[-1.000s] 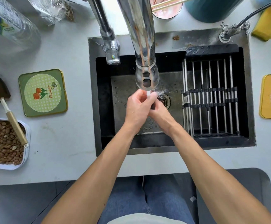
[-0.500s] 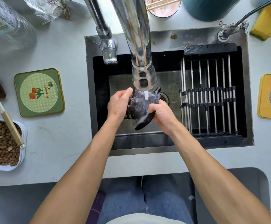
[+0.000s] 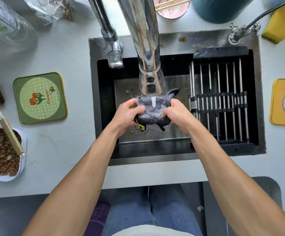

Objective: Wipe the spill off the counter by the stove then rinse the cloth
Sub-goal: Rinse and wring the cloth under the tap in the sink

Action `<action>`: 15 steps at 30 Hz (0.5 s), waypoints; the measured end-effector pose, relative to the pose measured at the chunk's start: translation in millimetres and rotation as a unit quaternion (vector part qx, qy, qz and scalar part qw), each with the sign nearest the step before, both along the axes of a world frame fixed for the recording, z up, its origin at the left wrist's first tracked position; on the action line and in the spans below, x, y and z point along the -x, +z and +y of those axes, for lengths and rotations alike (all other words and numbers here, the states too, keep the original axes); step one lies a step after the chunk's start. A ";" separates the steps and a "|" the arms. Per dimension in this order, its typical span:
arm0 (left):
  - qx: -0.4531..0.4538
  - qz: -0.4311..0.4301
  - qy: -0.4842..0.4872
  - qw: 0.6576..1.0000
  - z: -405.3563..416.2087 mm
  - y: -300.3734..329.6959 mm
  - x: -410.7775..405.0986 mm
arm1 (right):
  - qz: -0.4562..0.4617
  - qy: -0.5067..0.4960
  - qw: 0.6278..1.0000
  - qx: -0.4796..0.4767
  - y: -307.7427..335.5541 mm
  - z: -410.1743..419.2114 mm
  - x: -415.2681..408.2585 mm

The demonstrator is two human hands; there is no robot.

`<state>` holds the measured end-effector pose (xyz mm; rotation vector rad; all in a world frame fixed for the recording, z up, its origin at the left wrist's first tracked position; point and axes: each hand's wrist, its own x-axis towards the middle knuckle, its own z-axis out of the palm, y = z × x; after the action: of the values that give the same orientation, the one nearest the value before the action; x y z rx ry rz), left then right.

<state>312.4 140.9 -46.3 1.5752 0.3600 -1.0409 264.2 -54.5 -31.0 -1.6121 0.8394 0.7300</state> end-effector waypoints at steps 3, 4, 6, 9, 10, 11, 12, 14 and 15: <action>-0.020 -0.042 -0.001 0.999 0.1 -3.0 0.2 | 0.006 0.002 1.000 -0.010 4.3 -6.4 -2.5; -0.024 -0.050 0.009 0.998 -0.5 -3.1 0.1 | 0.002 -0.004 1.000 -0.021 4.8 -8.2 -2.3; -0.025 -0.051 0.040 0.998 -1.2 -3.5 -0.3 | -0.012 -0.031 0.998 -0.056 2.5 -10.5 -0.5; -0.020 -0.054 0.086 0.995 -2.8 -3.9 -1.2 | -0.043 -0.091 0.986 -0.137 -2.0 -4.8 2.6; -0.015 -0.058 0.102 0.993 -4.9 -2.1 -1.4 | -0.047 -0.111 0.980 -0.157 -4.7 -2.0 3.6; -0.014 -0.063 0.113 0.991 -7.4 0.6 -1.1 | -0.046 -0.130 0.977 -0.160 -6.9 0.8 3.8; -0.016 -0.075 0.120 0.990 -10.4 3.4 -0.7 | -0.044 -0.154 0.975 -0.153 -8.9 3.8 3.5; -0.020 -0.115 0.125 0.985 -18.2 8.6 1.3 | -0.039 -0.188 0.976 -0.101 -12.3 11.0 0.3; -0.025 -0.132 0.125 0.983 -23.8 10.4 3.6 | -0.043 -0.190 0.979 -0.055 -13.2 15.6 -2.4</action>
<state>308.8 117.1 -35.9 1.6422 0.3907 -0.6255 266.6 -39.0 -44.2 -1.3224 0.9898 0.4248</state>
